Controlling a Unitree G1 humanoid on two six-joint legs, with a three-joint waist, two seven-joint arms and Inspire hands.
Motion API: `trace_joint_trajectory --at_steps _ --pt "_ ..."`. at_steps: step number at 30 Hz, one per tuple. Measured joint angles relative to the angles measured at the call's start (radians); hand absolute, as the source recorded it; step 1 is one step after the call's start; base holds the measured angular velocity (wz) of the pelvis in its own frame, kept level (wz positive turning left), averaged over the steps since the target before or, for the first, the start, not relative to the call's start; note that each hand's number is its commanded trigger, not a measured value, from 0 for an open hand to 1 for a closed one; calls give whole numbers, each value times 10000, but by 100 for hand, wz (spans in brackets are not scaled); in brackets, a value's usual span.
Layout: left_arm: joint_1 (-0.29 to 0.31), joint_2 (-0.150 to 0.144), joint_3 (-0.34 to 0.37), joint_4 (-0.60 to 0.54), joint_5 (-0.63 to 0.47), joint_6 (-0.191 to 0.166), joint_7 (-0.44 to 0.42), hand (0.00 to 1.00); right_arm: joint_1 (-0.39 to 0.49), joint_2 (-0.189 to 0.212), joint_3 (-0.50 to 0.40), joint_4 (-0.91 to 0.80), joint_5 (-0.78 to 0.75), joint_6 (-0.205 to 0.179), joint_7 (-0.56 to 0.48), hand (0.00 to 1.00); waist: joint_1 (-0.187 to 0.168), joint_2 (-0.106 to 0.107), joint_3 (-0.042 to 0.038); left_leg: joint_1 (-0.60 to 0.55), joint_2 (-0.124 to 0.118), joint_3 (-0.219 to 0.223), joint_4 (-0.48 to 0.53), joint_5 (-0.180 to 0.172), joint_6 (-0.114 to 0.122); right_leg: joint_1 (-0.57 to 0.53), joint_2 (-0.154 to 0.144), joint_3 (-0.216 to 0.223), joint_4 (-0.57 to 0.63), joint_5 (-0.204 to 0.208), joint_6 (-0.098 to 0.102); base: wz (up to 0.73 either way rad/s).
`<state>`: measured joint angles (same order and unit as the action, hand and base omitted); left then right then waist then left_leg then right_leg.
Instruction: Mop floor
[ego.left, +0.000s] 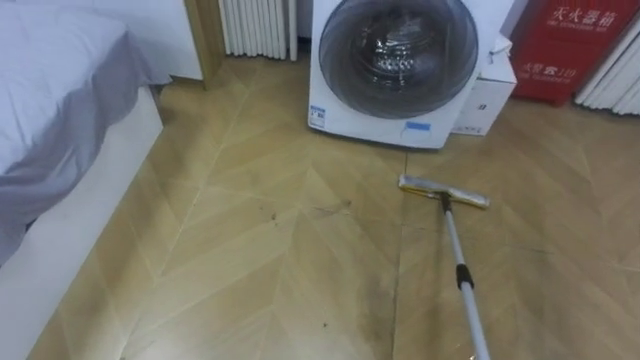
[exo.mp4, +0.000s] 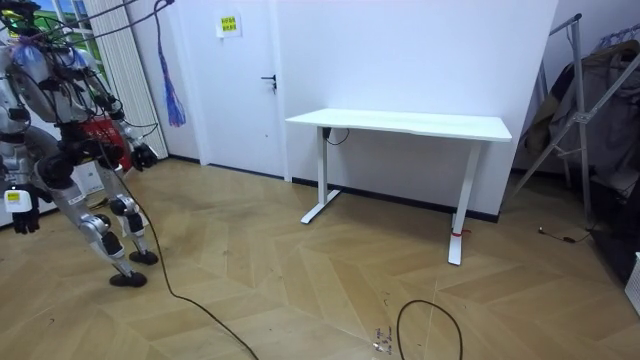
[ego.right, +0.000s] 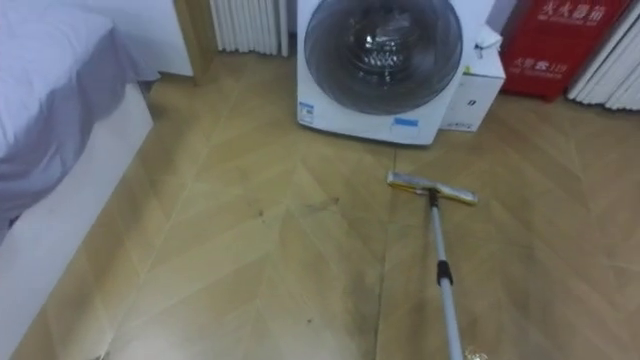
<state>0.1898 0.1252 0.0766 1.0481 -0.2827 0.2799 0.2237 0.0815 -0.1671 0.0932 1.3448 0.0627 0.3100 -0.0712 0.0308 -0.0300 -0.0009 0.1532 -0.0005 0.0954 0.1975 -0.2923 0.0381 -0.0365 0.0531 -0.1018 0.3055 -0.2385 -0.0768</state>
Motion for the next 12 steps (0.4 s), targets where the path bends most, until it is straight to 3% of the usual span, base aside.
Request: trace_joint_trajectory --at_steps 6,12 --pt "51 1 3 -205 998 221 -163 0 -4 39 -85 -196 -237 193 113 100 0 118 52 397 7 27 -12 0 0 454 47 142 -155 37 26 -6" --pt "10 -3 9 -203 1007 475 -465 0 -17 67 -195 -245 -263 192 226 100 -18 229 77 561 18 96 -25 0 0 604 64 188 -183 66 35 -3"
